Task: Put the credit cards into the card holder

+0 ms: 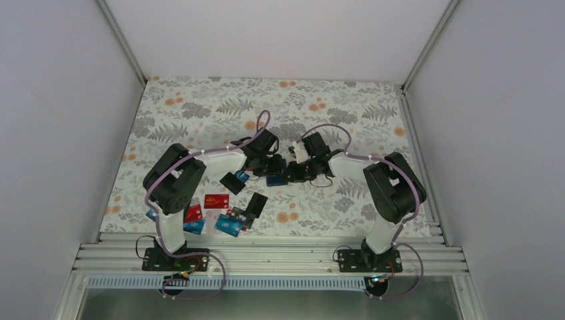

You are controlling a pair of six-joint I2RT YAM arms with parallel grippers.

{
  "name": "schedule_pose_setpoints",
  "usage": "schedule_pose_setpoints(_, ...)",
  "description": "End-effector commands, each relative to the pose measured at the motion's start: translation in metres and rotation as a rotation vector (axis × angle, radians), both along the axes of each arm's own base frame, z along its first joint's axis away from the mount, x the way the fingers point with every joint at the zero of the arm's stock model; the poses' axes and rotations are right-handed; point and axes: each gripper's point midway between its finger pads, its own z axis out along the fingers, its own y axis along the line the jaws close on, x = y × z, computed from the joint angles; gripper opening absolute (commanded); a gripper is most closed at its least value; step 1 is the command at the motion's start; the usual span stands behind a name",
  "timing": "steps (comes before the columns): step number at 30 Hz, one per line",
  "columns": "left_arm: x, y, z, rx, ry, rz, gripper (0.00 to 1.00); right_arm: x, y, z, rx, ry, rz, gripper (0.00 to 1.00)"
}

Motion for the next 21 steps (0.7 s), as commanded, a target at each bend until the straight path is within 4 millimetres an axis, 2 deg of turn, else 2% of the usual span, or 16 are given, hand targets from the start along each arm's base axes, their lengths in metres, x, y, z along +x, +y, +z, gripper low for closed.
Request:
schedule_pose_setpoints(1,-0.021,0.028,-0.037,0.155,0.103,0.014,0.02,0.005,0.005,0.008,0.002,-0.033,0.012,0.08)
schedule_pose_setpoints(6,-0.009,0.022,-0.011,0.136,0.045,0.014,0.02,0.006,0.004,0.004,-0.011,-0.039,0.014,0.08)
schedule_pose_setpoints(11,0.001,0.014,0.008,0.126,0.011,-0.004,0.02,0.006,0.000,-0.014,-0.042,-0.020,-0.002,0.08)
schedule_pose_setpoints(15,0.002,0.012,0.011,0.124,0.010,-0.013,0.02,0.002,-0.001,-0.026,-0.044,0.009,-0.003,0.07)
schedule_pose_setpoints(21,0.002,0.013,0.007,0.137,0.014,-0.016,0.02,0.001,0.000,-0.030,-0.046,0.015,0.002,0.07)
